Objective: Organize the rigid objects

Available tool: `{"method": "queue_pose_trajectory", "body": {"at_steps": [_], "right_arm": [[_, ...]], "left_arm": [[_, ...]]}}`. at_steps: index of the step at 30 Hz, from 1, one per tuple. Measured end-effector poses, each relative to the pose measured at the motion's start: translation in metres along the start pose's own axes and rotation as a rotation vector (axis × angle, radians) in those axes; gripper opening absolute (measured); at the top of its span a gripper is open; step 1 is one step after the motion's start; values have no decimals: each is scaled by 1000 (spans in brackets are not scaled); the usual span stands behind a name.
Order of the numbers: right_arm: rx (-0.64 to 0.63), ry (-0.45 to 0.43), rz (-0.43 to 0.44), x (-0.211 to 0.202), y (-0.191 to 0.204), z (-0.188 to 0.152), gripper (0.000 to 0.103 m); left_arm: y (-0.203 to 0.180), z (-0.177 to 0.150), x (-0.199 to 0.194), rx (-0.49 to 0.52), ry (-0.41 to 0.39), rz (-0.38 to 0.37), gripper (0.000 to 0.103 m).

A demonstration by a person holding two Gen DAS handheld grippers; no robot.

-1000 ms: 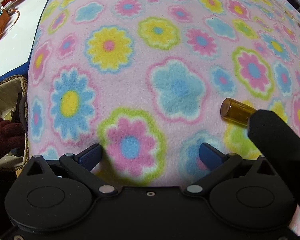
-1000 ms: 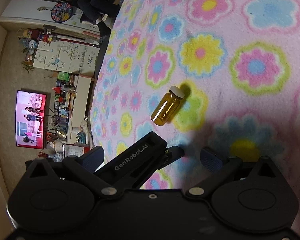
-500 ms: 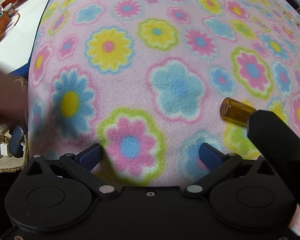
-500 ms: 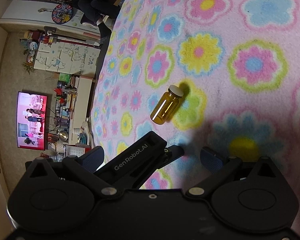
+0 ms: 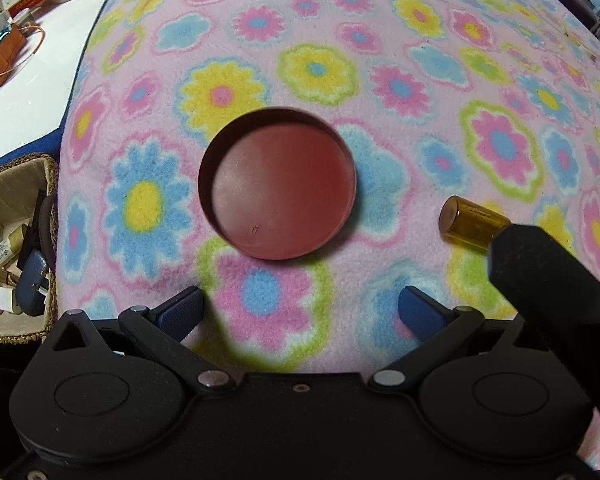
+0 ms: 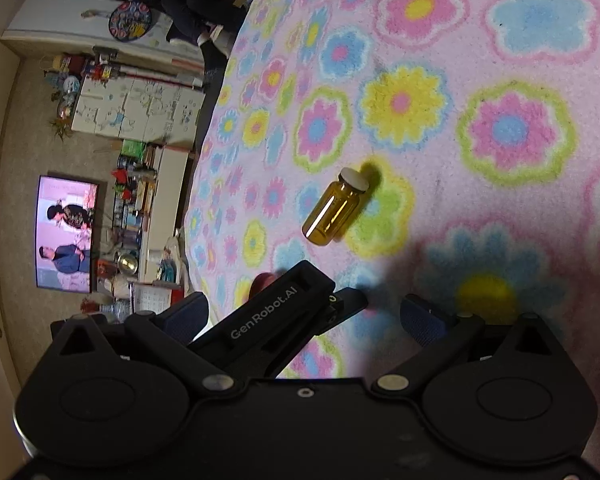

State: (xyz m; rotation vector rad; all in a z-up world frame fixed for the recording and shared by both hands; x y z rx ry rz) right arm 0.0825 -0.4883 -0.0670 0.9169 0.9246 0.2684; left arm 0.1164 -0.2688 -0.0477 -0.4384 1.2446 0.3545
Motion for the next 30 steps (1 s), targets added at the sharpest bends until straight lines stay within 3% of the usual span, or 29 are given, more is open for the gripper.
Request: {"method": "queue_pose_trajectory", "body": {"at_steps": [13, 19, 25, 27, 30], "right_arm": [[-60, 60, -20, 4, 5, 4, 103], [-100, 140, -1, 7, 7, 8, 103], [-134, 226, -17, -2, 9, 14, 103], [-212, 226, -74, -13, 20, 16, 103], [-323, 238, -184, -31, 35, 16, 103]], "left_arm": [[2, -3, -4, -14, -53, -27, 100], [6, -8, -8, -33, -110, -68, 100], [-4, -4, -13, 175, -4, -62, 97], [-4, -7, -20, 230, -4, -70, 89], [-3, -18, -34, 311, -18, -68, 88]]}}
Point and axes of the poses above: each gripper's, at about its wrist camera, not at the fingertips, and x roughly the way its jaws point, y to its left, z to its top, the point moved 1 cm from there along x, roughly the way its jaws point, and after that the axes turned 15 degrees about -x, right-handed, at the moved point
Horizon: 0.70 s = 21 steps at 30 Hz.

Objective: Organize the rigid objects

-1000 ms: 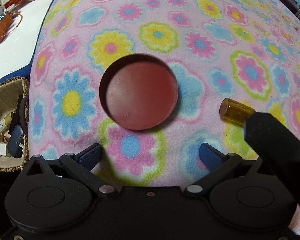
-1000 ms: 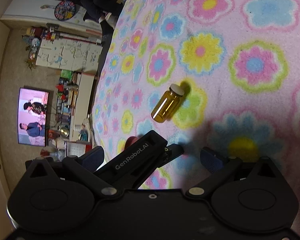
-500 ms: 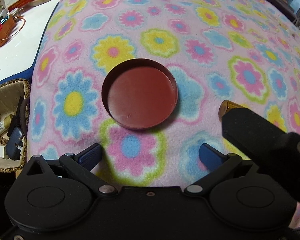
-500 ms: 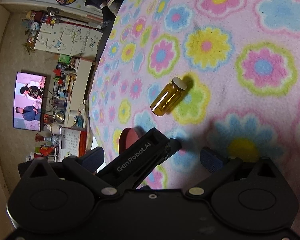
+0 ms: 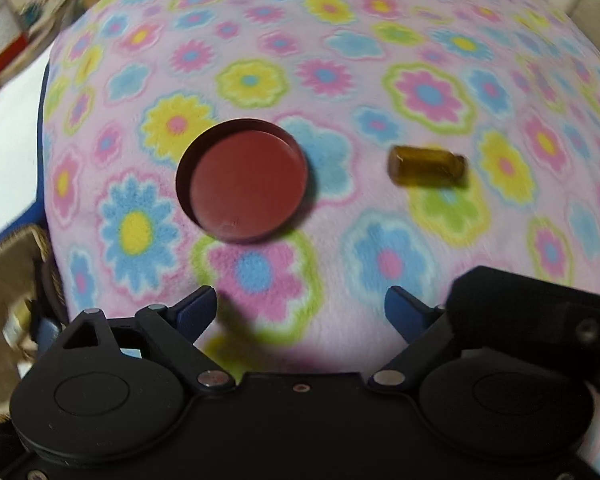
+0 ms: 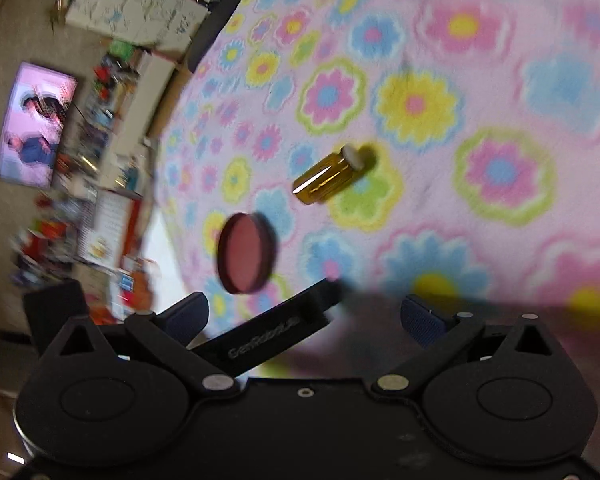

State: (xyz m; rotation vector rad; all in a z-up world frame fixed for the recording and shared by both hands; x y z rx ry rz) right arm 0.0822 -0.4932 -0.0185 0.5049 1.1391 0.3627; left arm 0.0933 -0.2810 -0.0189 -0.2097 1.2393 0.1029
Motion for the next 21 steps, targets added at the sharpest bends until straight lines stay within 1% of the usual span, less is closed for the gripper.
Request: {"method": "queue_pose_trajectory", "body": {"at_steps": [3, 5, 7, 8, 10, 12, 15, 18, 21], "right_arm": [[-78, 24, -113, -19, 3, -9, 103], [-124, 46, -208, -29, 2, -16, 103], [-162, 81, -288, -32, 1, -23, 103], [-176, 110, -324, -30, -1, -26, 103], [-192, 157, -363, -25, -5, -35, 103], [-177, 199, -350, -17, -15, -45, 103], [-246, 199, -386, -13, -10, -57, 103], [-330, 193, -459, -4, 3, -68, 103], [-454, 213, -579, 11, 20, -79, 103]], "left_arm": [[2, -16, -17, 49, 6, -31, 88], [4, -27, -27, 74, 13, -55, 88], [6, -38, -38, 98, 12, -73, 88], [4, -42, -41, 114, 5, -70, 87], [5, -49, -47, 153, -9, -59, 85], [7, -56, -49, 201, -9, -49, 85], [21, -60, -46, 208, -11, -49, 85], [33, -62, -39, 218, 6, -42, 85], [46, -55, -45, 197, -33, -48, 85]]}}
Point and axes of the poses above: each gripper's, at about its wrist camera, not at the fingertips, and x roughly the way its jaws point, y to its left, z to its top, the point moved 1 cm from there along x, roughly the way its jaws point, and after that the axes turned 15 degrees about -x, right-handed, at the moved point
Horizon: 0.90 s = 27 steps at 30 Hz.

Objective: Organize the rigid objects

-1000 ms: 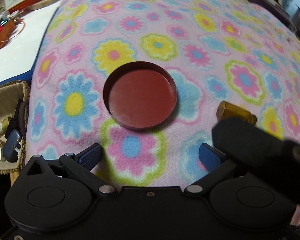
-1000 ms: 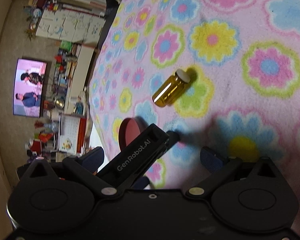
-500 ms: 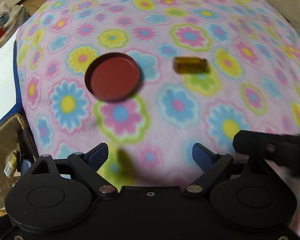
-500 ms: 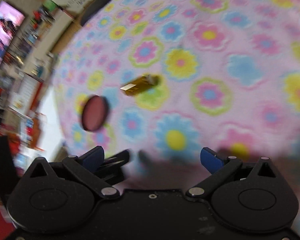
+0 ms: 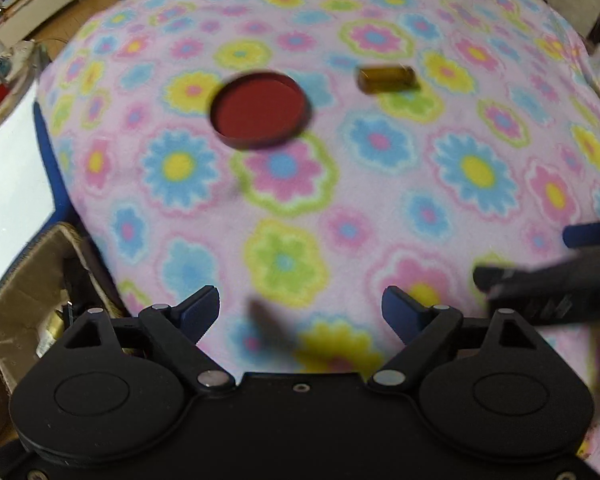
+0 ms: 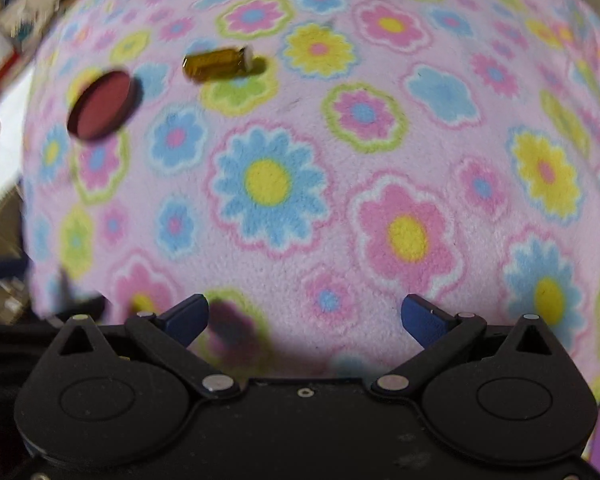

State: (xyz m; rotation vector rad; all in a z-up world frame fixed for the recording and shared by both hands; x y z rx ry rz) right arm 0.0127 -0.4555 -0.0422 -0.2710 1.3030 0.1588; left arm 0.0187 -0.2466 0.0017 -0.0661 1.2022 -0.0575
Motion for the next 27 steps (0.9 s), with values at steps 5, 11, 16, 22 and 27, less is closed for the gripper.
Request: {"method": "queue_pose_trajectory", "body": {"at_steps": [5, 11, 16, 22, 27], "right_arm": [[10, -26, -30, 2, 7, 8, 103], [79, -26, -80, 3, 11, 15, 103], [60, -106, -89, 2, 11, 8, 103], [64, -160, -130, 0, 17, 7, 103], [122, -167, -86, -6, 10, 25, 99]], "left_arm": [[25, 23, -19, -72, -74, -20, 86], [41, 58, -24, -106, -49, -56, 95], [41, 88, -20, -63, -20, -58, 96], [51, 110, -17, -75, -59, -27, 99], [65, 113, -5, -103, -19, -42, 99]]}}
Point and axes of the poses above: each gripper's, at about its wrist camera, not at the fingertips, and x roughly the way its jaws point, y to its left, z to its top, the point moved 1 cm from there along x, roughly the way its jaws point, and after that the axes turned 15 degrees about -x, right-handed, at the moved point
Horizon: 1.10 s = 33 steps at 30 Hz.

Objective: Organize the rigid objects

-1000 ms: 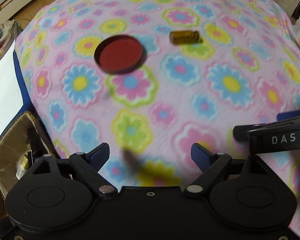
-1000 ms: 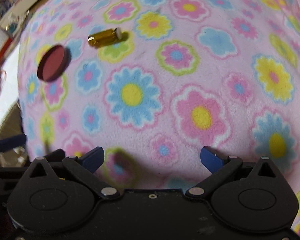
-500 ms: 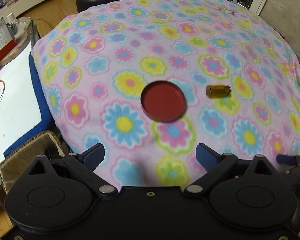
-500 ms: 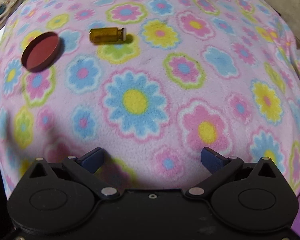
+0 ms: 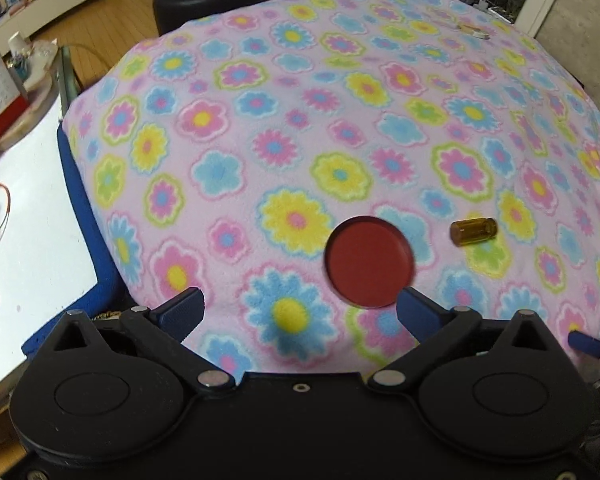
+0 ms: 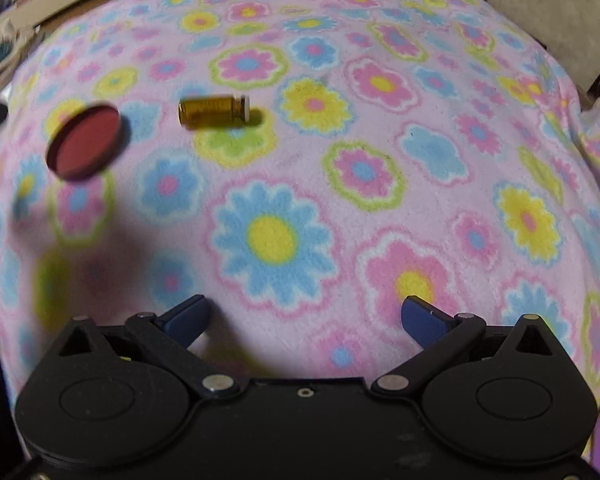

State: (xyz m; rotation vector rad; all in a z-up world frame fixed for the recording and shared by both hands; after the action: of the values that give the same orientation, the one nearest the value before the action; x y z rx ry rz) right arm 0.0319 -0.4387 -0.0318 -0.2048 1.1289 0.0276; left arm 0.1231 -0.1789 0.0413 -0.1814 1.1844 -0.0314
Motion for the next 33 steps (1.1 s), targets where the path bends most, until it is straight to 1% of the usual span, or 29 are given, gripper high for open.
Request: {"method": "queue_pose_trajectory", "body": {"at_steps": [1, 3, 6, 13, 18, 19, 20, 21, 24, 26, 27, 30, 33], "right_arm": [[7, -11, 7, -1, 1, 5, 95], [22, -24, 40, 4, 2, 21, 93], [49, -33, 93, 12, 5, 49, 77], [63, -35, 159, 33, 17, 111, 76], [70, 49, 154, 55, 16, 136, 78], [70, 62, 144, 58, 15, 139, 71], [68, 75, 151, 61, 13, 140, 64], [69, 89, 161, 64, 11, 141, 54], [98, 99, 190, 64, 4, 140, 53], [125, 104, 204, 59, -3, 133, 54], [133, 109, 201, 56, -7, 128, 54], [127, 126, 156, 46, -17, 114, 54], [138, 131, 146, 35, -31, 97, 54]], "left_arm": [[1, -1, 3, -1, 9, 6, 99], [2, -2, 9, 8, 25, 28, 99], [4, -4, 12, 22, 28, 49, 99], [21, 0, 18, -40, 67, 51, 99], [22, 0, 23, -46, 85, 43, 99], [21, 0, 23, -46, 88, 38, 99], [20, 0, 23, -42, 90, 33, 99], [18, 0, 24, -36, 90, 29, 99], [9, -2, 25, -14, 84, 19, 99], [1, -4, 26, 0, 87, -5, 99], [-3, -4, 26, 10, 88, -18, 99], [-20, -6, 30, 35, 92, -44, 99], [-39, -7, 37, 52, 109, -62, 99]]}}
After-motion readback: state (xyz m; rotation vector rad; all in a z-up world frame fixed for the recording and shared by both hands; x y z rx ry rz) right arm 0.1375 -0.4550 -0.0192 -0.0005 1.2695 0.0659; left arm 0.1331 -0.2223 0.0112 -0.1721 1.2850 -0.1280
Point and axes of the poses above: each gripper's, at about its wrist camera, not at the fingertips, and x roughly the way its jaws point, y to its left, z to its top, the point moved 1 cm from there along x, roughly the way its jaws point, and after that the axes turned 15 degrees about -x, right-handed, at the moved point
